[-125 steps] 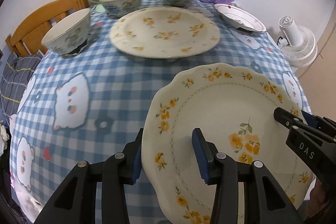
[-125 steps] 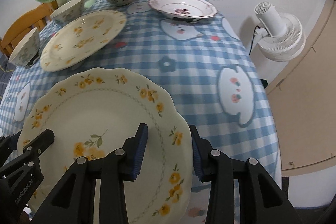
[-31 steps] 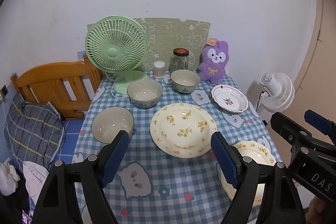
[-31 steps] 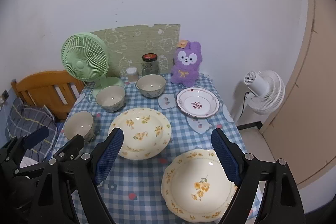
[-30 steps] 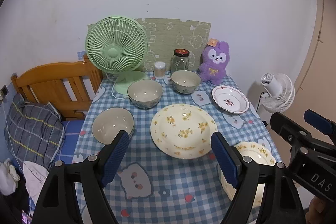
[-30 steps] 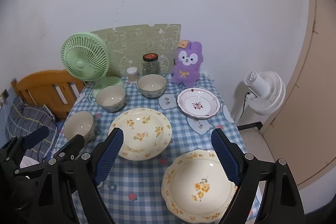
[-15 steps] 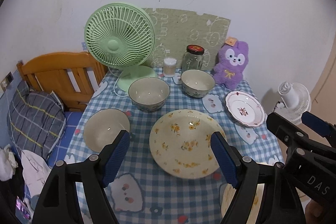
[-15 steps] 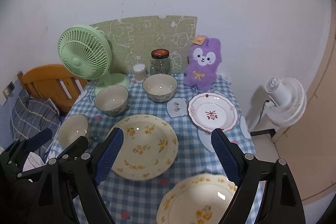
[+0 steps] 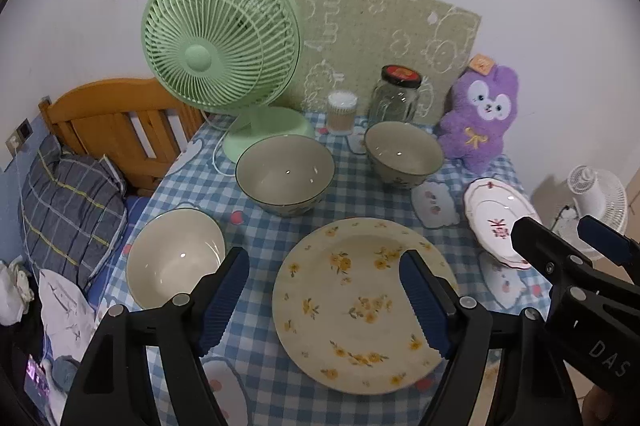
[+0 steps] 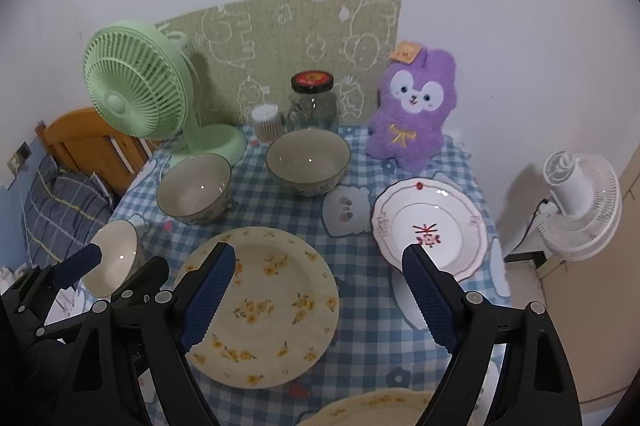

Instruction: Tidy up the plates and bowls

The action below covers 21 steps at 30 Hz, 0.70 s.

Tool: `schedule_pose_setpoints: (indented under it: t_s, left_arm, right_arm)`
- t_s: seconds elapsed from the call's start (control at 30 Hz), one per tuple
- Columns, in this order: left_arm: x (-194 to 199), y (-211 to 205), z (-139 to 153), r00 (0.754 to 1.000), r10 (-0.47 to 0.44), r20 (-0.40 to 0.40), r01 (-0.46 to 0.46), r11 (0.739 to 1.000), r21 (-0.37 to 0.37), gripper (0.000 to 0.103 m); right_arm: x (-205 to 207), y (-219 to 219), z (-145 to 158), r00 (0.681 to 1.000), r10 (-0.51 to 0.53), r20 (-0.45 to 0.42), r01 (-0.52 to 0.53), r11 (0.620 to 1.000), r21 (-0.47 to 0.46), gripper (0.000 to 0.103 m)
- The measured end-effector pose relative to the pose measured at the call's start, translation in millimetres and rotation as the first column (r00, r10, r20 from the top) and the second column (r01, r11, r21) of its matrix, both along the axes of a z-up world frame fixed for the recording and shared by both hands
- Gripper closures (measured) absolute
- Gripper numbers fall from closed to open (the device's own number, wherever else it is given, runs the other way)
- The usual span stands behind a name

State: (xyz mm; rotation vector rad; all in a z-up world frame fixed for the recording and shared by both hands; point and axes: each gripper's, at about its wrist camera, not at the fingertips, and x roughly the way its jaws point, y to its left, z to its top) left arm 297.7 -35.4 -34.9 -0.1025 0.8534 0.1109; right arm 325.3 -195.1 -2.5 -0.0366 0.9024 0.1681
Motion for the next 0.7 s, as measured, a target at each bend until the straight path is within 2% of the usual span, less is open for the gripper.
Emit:
schedule_pose_setpoints:
  t_s: [0.2,0.3,0.57,0.7]
  left_arm:
    - [18.0,2.0,-29.3,0.998,0.032,-0.05,-0.032,0.999,0.0,0.024]
    - [24.3,3.1,-43.2,0.996,0.038,-0.075,-0.038,0.999,0.006,0.025]
    - [37.4,6.6,-78.1,0.989,0.05,-0.141,-0.049,0.999,0.01,0.027]
    - [41.6,10.7,-92.4,0.982,0.062,-0.177,-0.064,0.998,-0.007,0.029]
  right_arm:
    - [19.9,0.1,-31.3,0.999,0.016,-0.045,-0.016,1.0,0.003,0.016]
    - [28.0,0.9,-49.3,0.997,0.022,-0.077,-0.022,1.0,0.004,0.02]
    - [43.1,7.7,-87.9,0.989,0.04,-0.14,-0.042,0.999,-0.011,0.022]
    - [50.0,11.4,-107.3,0.982,0.044,-0.182,-0.046,0.999,-0.009,0.027]
